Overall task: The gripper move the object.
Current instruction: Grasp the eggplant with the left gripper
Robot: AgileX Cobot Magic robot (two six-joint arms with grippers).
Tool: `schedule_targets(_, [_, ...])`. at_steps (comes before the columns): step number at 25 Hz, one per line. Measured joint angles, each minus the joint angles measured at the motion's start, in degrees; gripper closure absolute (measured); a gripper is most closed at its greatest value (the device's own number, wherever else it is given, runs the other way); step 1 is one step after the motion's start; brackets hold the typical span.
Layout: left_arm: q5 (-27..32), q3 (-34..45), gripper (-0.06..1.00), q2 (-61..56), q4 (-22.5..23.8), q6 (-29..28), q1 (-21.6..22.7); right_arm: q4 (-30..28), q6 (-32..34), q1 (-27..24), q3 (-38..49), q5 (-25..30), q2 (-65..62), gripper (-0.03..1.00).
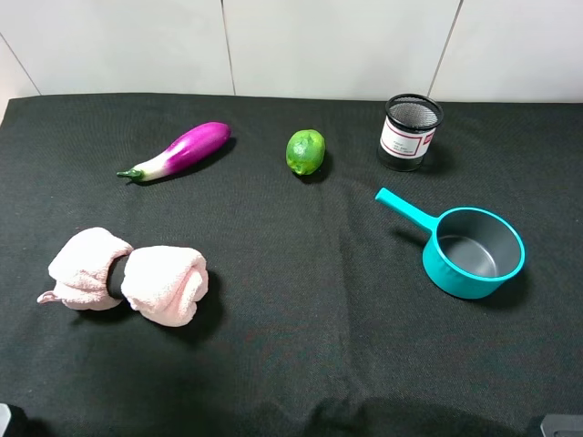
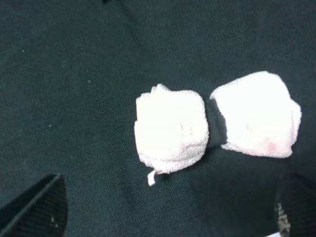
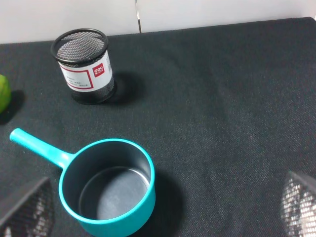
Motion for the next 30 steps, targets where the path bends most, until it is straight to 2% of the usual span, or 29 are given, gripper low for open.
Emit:
schedule_targets(13, [-1.69, -8.01, 0.12, 20.13, -0.94, 7.31, -0.21, 0.0, 0.0, 0.0, 0.0, 0.0, 0.0, 0.27])
schedule_targets(18, [-5.07, -11.71, 0.12, 26.57, -0.54, 9.1, -3.61, 0.0, 0.0, 0.0, 0.0, 0.0, 0.0, 0.27])
schedule_targets(24, [-7.3, -17.41, 0.12, 35.3, 2.12, 9.38, -7.91, 0.0, 0.0, 0.0, 0.0, 0.0, 0.0, 0.27])
schedule_targets(30, [-8.69, -22.37, 0.12, 43.11, 3.22, 10.85, -8.85, 0.0, 0.0, 0.0, 0.0, 0.0, 0.0, 0.27])
